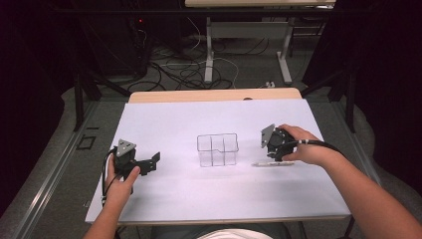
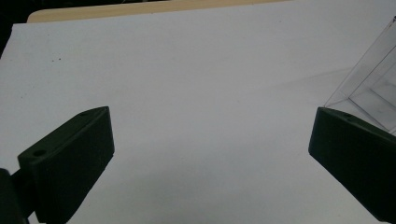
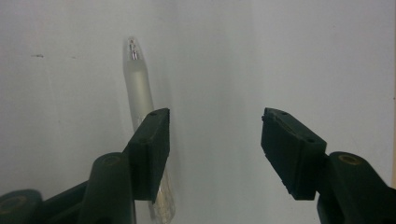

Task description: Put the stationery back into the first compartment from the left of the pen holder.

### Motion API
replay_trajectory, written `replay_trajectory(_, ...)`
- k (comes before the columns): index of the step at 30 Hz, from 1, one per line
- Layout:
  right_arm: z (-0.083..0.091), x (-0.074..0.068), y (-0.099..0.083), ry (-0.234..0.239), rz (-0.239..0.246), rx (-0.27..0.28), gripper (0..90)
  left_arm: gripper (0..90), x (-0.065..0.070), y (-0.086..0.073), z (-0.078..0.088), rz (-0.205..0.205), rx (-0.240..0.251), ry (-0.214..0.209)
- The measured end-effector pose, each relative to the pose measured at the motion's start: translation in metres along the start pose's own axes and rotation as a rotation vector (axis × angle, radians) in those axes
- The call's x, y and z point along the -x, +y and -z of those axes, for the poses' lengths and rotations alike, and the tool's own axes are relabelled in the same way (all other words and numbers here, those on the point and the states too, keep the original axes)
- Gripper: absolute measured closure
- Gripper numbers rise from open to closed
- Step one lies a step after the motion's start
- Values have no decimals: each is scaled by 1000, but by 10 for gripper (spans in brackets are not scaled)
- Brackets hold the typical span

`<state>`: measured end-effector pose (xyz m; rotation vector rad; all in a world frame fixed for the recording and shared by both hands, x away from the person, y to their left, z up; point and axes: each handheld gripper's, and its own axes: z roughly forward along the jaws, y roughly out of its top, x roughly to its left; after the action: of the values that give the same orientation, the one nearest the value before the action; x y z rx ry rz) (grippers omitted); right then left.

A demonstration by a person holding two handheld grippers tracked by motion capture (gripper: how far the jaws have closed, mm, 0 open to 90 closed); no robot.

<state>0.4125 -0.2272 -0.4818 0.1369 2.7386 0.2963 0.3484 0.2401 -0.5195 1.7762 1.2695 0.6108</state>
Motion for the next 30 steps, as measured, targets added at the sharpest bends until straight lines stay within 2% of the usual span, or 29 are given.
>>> replay_trajectory(3,-3,-3,0,76,6,-4,508,4,0,-1,-1,2,-3,1)
replay_trajectory(4,-3,-3,0,76,6,-4,508,4,0,-1,-1,1,-5,1)
replay_trajectory(5,-5,-6,2,106,22,-18,531,4,1,-1,-1,-5,-10,0)
replay_trajectory(6,-5,-6,2,106,22,-18,531,4,1,0,-1,-5,-11,0)
replay_trajectory(7,-9,-10,3,106,62,0,570,4,2,-1,-1,-5,-9,1)
replay_trajectory(9,-9,-12,5,112,78,-17,570,4,3,-1,-1,-6,-6,1)
replay_trajectory(10,-15,-18,7,87,109,13,593,4,3,-1,-1,-9,-8,3)
replay_trajectory(11,-11,-16,12,136,134,-84,601,4,3,-1,-1,-11,-9,5)
replay_trajectory(12,-11,-16,12,136,134,-84,601,4,3,-1,-1,-13,-10,6)
replay_trajectory(13,-19,-22,13,107,134,-5,595,4,3,-1,-1,-12,-10,8)
replay_trajectory(14,-19,-22,13,107,134,-5,595,4,2,-1,-1,-9,-8,8)
replay_trajectory(15,-18,-22,17,157,161,-80,591,4,2,-1,0,-12,-9,12)
replay_trajectory(16,-18,-22,17,157,161,-80,591,4,1,0,0,-13,-9,13)
replay_trajectory(17,-17,-21,19,171,169,-122,592,4,1,0,0,-11,-6,13)
replay_trajectory(19,-27,-26,18,140,186,-62,600,4,1,0,1,-12,-7,16)
replay_trajectory(20,-27,-26,18,140,186,-62,600,4,1,0,1,-10,-4,16)
replay_trajectory(21,-30,-27,18,158,186,-101,604,4,0,0,1,-7,-2,17)
replay_trajectory(23,-32,-29,18,151,183,-107,611,3,0,0,1,-8,-2,19)
replay_trajectory(24,-36,-29,16,126,184,-62,622,4,0,0,0,-6,0,20)
replay_trajectory(25,-38,-29,17,130,196,-63,636,4,0,0,0,-6,0,20)
replay_trajectory(26,-37,-27,20,160,201,-124,659,4,0,0,0,-6,-1,20)
replay_trajectory(30,-41,-29,20,149,194,-118,696,4,-2,0,1,-1,1,25)
